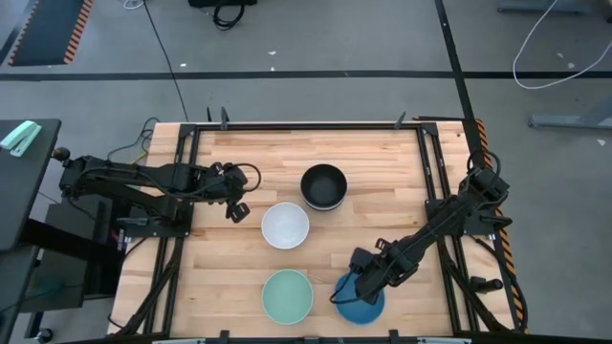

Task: Nest bowls inside each other
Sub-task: Stack the blue bowl on the black bowl

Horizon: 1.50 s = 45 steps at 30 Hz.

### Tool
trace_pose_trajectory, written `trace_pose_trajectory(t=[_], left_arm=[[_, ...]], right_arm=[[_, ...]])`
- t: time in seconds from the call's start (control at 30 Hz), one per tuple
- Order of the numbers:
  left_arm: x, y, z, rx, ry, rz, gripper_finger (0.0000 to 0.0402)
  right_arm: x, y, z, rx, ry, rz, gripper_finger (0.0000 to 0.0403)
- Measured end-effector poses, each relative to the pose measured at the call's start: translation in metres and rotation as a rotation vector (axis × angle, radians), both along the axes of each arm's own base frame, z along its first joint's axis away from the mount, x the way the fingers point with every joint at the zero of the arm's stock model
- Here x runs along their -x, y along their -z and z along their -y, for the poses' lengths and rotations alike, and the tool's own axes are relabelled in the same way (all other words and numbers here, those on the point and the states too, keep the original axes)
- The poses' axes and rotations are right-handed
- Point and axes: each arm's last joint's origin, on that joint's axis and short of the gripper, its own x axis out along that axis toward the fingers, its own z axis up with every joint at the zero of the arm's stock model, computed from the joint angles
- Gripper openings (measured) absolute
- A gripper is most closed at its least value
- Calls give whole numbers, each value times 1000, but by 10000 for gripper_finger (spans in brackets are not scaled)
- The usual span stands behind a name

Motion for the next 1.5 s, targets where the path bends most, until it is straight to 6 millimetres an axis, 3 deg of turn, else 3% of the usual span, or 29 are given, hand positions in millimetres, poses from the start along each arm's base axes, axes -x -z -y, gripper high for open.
trace_pose_trajectory(t=[0.5, 0.83, 1.03, 1.3, 1.5], left_arm=[[-2, -1, 0, 1, 1, 30, 16], [-3, -1, 0, 1, 1, 31, 29], [-3, -1, 0, 1, 1, 33, 23], [-4, -2, 0, -11, 22, 29, 19], [-4, -2, 0, -11, 23, 37, 28]], right_arm=[[-16, -2, 27, 8, -86, -8, 6], [-20, -30, 60, 44, -110, 68, 5], [-22, -53, 94, 78, -86, 151, 5], [-23, -86, 160, 113, 34, 253, 5], [-37, -129, 198, 156, 97, 382, 5]])
